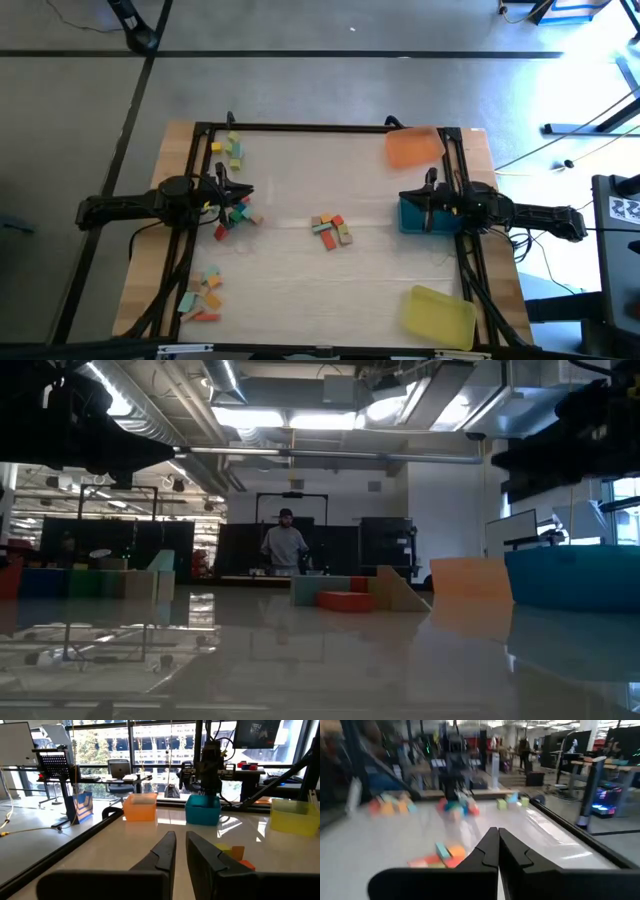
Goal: Sort blocks by size
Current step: Put the orange cube block into the orange bin, then put the green cube block into the orange bin
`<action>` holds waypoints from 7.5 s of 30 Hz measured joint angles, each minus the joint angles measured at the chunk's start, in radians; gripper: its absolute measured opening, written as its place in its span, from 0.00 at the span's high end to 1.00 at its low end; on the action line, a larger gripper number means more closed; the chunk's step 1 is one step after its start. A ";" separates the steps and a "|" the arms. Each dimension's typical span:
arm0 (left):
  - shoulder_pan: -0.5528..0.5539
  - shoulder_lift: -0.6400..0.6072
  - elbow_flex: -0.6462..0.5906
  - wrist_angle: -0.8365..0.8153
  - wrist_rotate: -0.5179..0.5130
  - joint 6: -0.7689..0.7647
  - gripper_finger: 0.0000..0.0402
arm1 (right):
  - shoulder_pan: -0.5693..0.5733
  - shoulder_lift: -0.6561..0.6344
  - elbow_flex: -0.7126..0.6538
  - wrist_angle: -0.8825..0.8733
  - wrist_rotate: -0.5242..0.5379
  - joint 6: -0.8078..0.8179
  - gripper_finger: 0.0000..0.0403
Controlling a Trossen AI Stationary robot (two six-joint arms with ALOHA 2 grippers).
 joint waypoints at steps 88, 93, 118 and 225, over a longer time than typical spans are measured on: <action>-0.121 0.998 0.313 0.430 -0.001 -0.228 0.92 | 0.169 1.520 0.830 -0.141 0.185 0.339 0.22; -0.121 0.998 0.313 0.427 -0.006 -0.229 0.92 | 0.187 1.520 0.830 -0.129 0.195 0.458 0.23; -0.116 0.999 0.312 0.421 -0.027 -0.224 0.92 | 0.145 1.653 0.844 -0.129 0.185 0.519 0.26; -0.116 0.999 0.312 0.417 -0.027 -0.222 0.92 | -0.354 1.172 0.841 -0.652 -0.059 0.023 0.31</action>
